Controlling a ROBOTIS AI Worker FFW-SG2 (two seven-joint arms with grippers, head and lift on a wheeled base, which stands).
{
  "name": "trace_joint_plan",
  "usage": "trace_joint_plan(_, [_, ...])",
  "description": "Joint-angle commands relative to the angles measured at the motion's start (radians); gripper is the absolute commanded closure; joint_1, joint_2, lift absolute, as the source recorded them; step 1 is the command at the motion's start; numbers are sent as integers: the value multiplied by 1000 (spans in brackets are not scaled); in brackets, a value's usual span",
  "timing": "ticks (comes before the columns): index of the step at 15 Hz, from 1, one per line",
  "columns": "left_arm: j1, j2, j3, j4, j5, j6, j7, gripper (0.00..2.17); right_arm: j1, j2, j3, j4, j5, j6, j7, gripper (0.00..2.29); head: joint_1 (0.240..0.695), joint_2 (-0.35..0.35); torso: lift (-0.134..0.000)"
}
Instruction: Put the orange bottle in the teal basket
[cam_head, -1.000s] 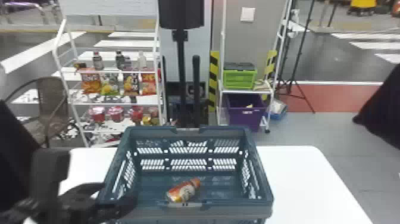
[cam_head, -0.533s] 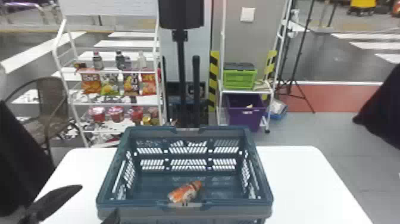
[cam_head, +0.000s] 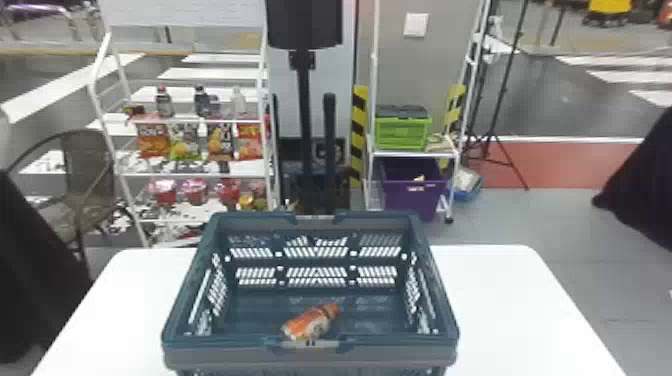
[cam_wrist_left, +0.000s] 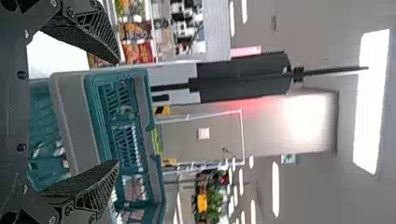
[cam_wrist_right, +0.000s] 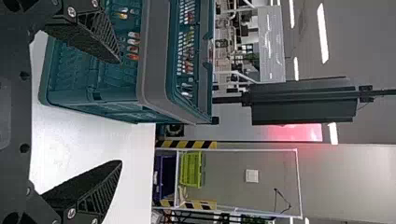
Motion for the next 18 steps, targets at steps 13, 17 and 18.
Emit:
trace_joint_plan(13, [-9, -3, -146, 118, -51, 29, 203, 154, 5, -2, 10, -16, 3, -3, 0, 130, 499, 0, 0])
trace_joint_plan(17, [-14, -3, -154, 125, -47, 11, 215, 154, 5, -1, 10, -11, 3, -3, 0, 130, 499, 0, 0])
trace_joint_plan(18, [-14, -3, -154, 127, -45, 8, 215, 151, 4, -1, 12, -11, 3, -3, 0, 130, 499, 0, 0])
